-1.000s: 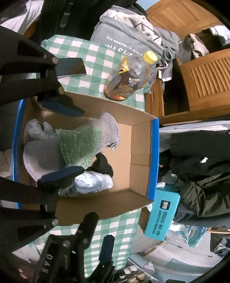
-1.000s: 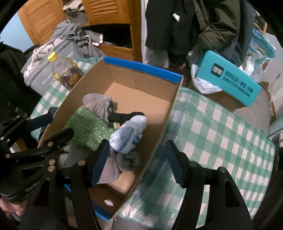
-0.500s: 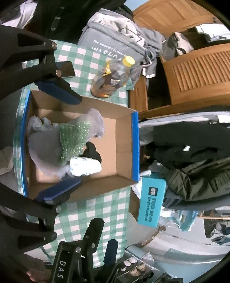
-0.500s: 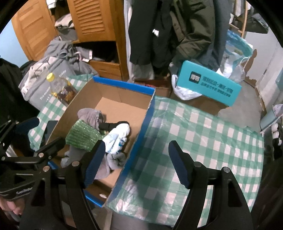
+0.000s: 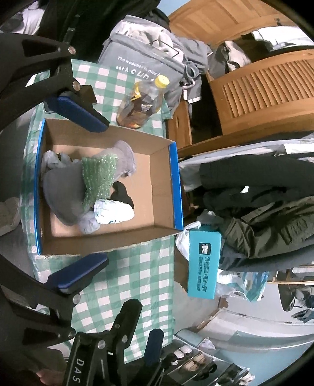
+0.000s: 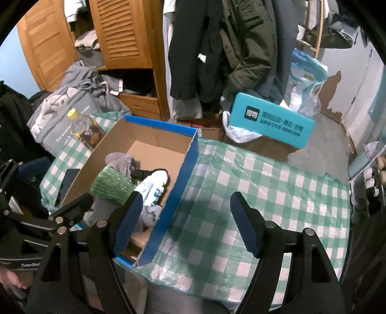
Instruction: Organize soft objects
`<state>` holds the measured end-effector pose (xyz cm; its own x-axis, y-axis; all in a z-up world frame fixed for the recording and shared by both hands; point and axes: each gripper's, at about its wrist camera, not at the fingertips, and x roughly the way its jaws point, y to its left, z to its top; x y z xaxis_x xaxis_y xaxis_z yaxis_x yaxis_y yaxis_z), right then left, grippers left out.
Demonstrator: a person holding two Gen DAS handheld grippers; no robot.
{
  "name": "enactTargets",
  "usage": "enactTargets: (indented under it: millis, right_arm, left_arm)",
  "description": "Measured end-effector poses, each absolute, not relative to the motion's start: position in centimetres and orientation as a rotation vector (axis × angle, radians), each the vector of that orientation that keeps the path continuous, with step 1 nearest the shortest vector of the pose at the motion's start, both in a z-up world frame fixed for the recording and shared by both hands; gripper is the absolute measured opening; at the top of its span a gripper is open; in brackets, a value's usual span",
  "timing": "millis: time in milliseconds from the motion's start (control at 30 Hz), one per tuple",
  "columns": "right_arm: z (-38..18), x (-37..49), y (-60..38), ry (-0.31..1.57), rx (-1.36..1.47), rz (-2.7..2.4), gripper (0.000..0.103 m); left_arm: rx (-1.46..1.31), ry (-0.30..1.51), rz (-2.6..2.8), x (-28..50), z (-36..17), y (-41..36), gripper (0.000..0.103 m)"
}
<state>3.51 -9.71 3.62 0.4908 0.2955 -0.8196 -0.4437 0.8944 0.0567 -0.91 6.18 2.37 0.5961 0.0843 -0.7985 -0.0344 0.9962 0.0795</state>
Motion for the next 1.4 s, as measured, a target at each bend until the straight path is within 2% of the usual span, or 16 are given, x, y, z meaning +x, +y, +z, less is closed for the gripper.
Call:
enactTargets:
  millis: [667,1400]
  right_arm:
    - [3.1,3.9,-14.6,0.966,-0.110,0.404,0.074]
    - [2.7,4.1,-15.3,0.977,-0.106,0.396,0.074]
  left_arm:
    - [0.091,0.952,0.091,-0.3,2.2,4.2,0.102]
    - [0.065,0.962,0.097,0.0,2.3,4.3,0.102]
